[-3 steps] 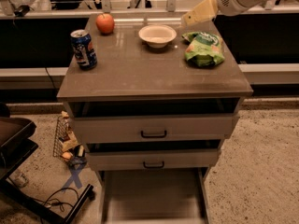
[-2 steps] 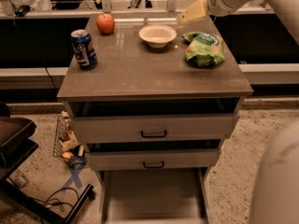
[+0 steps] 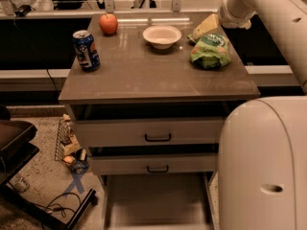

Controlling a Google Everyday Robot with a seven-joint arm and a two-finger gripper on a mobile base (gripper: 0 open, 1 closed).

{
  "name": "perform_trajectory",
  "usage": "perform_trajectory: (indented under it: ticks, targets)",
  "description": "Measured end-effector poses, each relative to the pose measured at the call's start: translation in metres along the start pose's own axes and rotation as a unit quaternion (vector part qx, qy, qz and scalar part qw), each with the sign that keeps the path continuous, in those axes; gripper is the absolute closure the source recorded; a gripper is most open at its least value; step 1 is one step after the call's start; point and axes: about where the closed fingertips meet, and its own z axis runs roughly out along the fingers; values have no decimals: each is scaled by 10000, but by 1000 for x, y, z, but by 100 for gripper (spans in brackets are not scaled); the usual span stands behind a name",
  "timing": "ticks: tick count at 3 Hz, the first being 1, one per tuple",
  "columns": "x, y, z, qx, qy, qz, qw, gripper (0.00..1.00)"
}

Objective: Place green rice chip bag into bottom drawer

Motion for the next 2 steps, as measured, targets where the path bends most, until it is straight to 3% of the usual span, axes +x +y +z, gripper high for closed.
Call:
perform_trajectory:
  ticks: [1, 2]
  targets:
    - [22, -14, 15, 47, 387, 228, 9990, 0]
    - [47, 6, 39, -422, 767, 320, 9956, 2]
